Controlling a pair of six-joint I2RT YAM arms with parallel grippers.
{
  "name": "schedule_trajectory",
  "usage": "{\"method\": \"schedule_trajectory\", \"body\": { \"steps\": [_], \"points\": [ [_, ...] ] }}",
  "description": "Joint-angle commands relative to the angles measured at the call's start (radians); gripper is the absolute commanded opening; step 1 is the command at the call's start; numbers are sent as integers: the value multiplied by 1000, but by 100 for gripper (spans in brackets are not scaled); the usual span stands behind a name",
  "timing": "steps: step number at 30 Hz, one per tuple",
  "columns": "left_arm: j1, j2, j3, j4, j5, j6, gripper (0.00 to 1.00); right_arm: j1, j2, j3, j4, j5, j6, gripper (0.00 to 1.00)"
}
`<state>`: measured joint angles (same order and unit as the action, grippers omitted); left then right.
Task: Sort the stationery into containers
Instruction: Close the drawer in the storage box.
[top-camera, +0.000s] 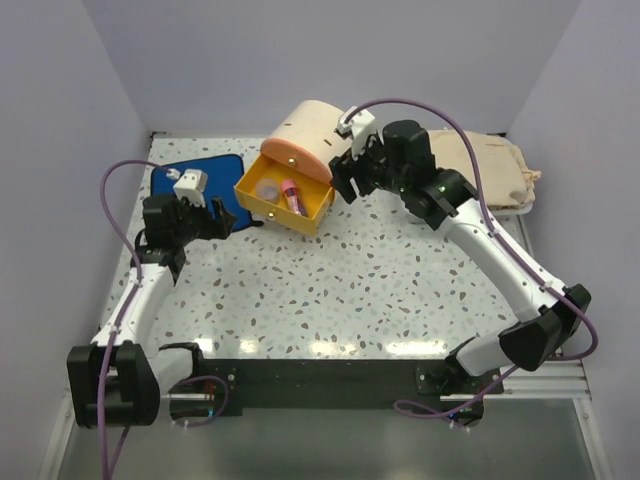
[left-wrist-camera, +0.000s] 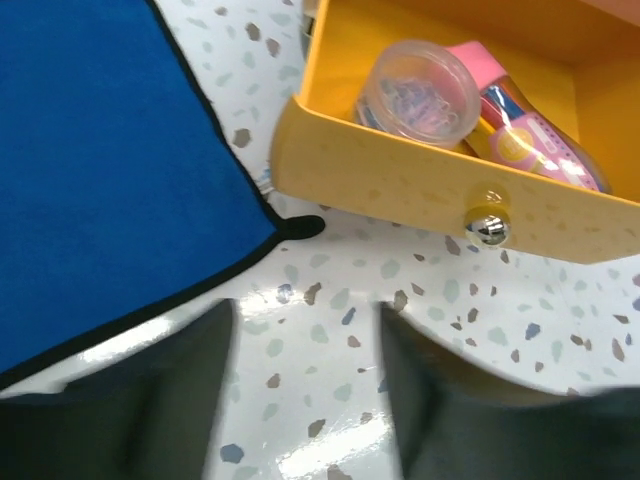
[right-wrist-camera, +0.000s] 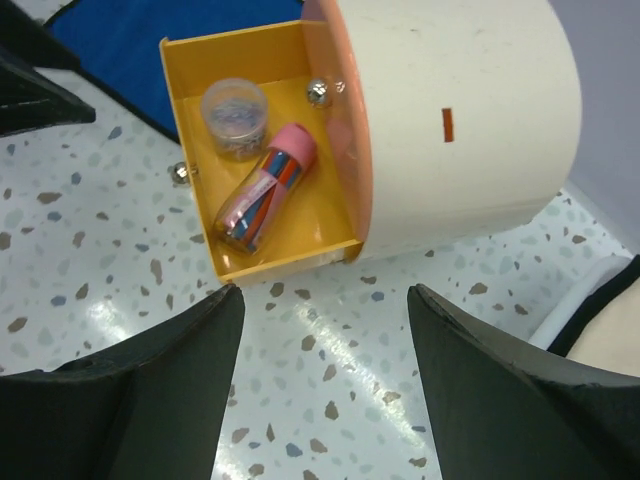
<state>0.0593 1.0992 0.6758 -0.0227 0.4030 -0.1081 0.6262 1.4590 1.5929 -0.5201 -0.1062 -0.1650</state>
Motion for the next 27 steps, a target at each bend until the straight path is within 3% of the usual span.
{"method": "schedule_trajectory", "body": {
  "steps": [1,3,11,18,27],
  "points": [
    [-13,83,67,82,135,-41,37,-3,-41,-100,127,99,-5,71],
    [-16,126,97,101,142,-60,0,-3,-58,-149,144,124,-27,71],
    [-50,240,192,133,151,-54,0,-52,-85,-206,181,148,4,72],
    [-150,358,263,156,146,-44,0,-108,-62,-200,196,142,35,72],
    [-174,496,386,193,135,-48,0,-146,-62,-215,207,140,36,72]
  ]
}}
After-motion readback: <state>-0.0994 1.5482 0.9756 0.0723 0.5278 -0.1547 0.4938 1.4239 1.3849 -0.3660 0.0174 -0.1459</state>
